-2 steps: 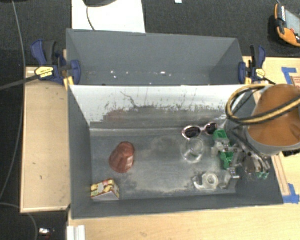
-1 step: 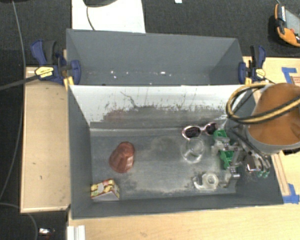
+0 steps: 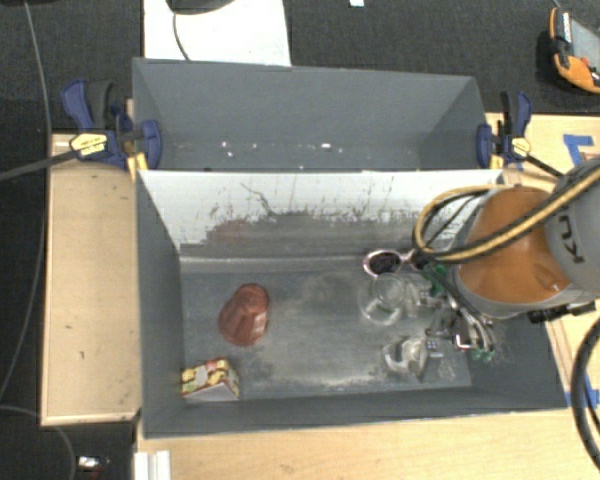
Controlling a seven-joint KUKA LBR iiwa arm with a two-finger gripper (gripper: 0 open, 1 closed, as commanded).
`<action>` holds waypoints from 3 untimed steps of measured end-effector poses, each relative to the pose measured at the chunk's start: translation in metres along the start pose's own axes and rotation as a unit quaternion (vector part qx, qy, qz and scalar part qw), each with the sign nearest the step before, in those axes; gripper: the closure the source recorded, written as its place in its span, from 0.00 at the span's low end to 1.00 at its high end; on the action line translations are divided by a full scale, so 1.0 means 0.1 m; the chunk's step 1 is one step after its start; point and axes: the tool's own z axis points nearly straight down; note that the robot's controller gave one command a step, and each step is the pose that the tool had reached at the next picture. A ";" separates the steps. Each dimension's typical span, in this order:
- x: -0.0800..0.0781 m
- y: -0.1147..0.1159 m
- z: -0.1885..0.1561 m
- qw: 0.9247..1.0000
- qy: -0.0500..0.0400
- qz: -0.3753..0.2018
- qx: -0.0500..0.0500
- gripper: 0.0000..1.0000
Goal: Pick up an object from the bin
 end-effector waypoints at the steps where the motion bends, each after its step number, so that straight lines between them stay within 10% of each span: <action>1: 0.07 0.02 -0.56 1.000 0.003 -0.006 0.000 0.00; 2: 0.18 0.03 -0.25 1.000 0.002 0.014 0.000 0.00; 3: 0.20 0.02 0.04 0.987 0.002 0.159 0.000 0.00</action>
Offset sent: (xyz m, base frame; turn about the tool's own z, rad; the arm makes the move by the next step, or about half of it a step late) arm -0.0181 0.0044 0.0249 0.0309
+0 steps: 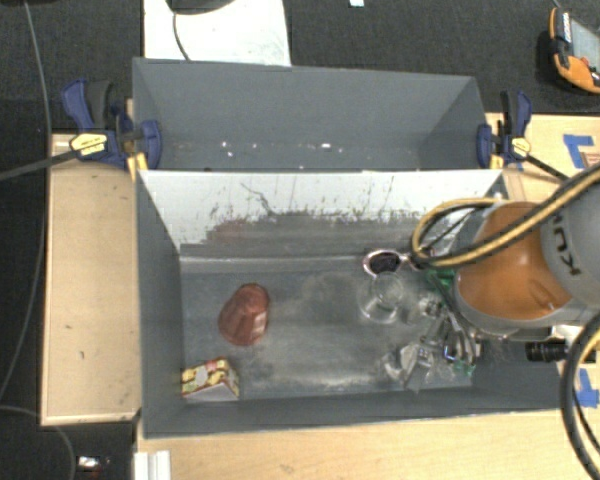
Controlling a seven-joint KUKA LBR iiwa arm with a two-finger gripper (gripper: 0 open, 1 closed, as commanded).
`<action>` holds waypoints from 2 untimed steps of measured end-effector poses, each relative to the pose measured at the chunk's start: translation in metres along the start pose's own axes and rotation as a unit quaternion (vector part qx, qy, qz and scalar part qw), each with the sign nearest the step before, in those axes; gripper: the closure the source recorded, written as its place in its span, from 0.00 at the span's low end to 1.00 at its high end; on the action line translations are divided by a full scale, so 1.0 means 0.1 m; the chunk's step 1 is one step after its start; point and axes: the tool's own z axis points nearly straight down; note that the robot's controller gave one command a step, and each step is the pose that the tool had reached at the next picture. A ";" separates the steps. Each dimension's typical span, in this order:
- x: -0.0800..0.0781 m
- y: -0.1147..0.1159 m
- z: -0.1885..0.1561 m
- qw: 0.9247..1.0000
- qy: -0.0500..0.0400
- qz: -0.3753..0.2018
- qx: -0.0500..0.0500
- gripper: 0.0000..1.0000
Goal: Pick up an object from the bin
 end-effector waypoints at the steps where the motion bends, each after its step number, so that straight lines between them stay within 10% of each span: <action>1: -0.16 0.02 -0.01 0.993 -0.002 -0.122 -0.001 1.00; 2: -0.16 0.03 -0.02 0.992 -0.002 -0.122 -0.001 1.00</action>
Offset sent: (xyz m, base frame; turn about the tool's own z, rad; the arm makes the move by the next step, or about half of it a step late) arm 0.0000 0.0000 0.0000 0.0000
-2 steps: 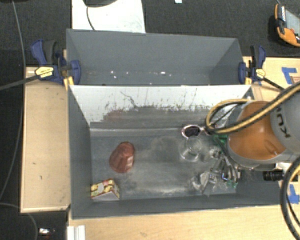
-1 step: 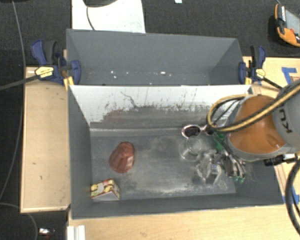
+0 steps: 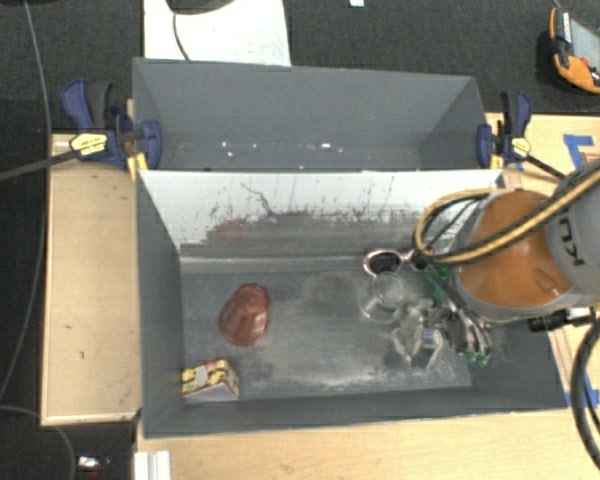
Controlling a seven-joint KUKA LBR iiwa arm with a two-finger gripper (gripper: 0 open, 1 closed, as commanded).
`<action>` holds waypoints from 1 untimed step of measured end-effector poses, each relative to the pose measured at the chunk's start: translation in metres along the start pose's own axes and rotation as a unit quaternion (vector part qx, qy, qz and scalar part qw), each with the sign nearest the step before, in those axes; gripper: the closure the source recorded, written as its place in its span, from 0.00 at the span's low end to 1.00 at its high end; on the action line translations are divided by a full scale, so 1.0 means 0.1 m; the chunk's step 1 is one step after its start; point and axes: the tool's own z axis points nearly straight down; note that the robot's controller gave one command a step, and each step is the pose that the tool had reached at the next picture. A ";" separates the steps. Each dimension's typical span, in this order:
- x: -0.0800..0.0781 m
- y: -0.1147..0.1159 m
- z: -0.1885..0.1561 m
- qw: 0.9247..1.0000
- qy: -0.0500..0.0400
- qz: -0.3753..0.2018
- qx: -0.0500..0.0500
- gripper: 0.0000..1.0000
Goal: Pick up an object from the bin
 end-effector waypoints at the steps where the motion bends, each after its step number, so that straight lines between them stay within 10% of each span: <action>1: 0.01 0.00 -0.42 1.000 0.003 0.000 0.000 1.00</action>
Offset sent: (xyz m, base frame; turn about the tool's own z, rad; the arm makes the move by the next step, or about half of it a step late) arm -0.0028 0.0005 0.0446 -0.0007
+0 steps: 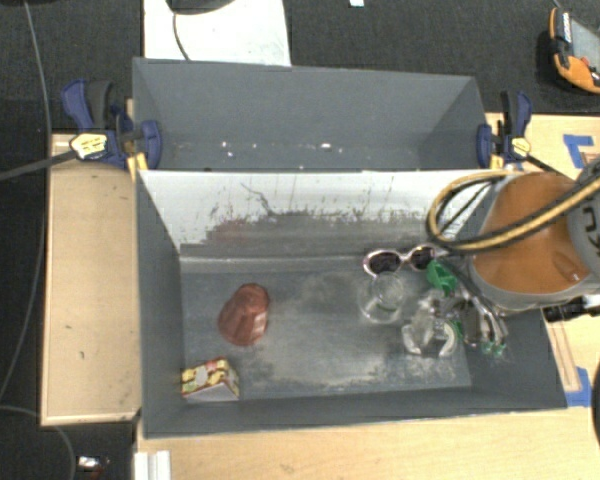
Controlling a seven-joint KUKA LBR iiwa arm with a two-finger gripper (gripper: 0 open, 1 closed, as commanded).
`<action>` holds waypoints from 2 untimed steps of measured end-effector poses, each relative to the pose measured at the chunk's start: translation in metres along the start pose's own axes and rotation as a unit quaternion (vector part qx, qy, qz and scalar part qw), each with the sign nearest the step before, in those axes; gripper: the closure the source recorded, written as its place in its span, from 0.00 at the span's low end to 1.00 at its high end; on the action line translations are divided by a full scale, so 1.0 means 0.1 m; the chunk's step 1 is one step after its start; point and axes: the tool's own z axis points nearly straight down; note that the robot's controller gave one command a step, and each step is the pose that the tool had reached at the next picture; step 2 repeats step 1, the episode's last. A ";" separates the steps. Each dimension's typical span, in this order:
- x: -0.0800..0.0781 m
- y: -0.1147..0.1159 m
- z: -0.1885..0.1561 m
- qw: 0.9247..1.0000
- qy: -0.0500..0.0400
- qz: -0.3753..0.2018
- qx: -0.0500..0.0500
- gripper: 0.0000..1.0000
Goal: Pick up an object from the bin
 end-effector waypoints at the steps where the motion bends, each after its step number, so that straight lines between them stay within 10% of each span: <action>1: -0.02 0.00 -0.28 1.000 -0.003 0.000 0.000 1.00; 2: -0.02 0.00 -0.28 1.000 -0.003 0.000 0.000 1.00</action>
Offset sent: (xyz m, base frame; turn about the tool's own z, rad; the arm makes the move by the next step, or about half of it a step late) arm 0.0013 -0.0004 0.0569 -0.0004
